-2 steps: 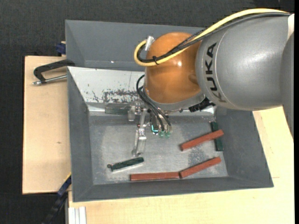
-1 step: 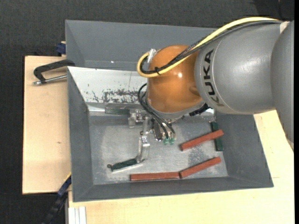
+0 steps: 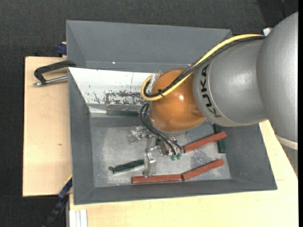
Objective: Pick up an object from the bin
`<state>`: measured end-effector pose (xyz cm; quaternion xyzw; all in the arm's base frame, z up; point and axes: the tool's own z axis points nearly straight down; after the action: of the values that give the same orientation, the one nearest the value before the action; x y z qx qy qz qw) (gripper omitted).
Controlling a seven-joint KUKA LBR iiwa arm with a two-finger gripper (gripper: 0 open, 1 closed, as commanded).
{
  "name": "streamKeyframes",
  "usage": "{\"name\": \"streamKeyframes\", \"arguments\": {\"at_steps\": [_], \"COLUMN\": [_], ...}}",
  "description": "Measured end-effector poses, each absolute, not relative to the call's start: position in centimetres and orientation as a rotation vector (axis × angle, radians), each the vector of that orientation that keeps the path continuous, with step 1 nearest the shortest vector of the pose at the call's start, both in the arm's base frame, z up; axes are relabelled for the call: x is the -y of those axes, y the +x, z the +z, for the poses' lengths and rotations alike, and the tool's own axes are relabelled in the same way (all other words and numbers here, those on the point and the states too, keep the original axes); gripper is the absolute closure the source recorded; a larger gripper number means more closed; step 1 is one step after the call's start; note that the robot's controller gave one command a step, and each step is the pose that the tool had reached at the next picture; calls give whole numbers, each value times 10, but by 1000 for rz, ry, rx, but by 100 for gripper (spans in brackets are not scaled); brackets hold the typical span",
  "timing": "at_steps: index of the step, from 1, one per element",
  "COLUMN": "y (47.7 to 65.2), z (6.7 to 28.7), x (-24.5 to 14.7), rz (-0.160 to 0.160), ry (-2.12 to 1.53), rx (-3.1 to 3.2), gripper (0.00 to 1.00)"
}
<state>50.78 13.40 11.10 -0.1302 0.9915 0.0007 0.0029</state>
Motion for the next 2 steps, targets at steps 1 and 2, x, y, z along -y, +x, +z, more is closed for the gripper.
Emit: {"name": "streamKeyframes", "arguments": {"at_steps": [1,2], "y": [503,503], "z": [73,71], "x": [-137,-138], "rz": [2,3], "ry": [-686,-687], "rx": [-3064,-3063], "gripper": [100,0]}}
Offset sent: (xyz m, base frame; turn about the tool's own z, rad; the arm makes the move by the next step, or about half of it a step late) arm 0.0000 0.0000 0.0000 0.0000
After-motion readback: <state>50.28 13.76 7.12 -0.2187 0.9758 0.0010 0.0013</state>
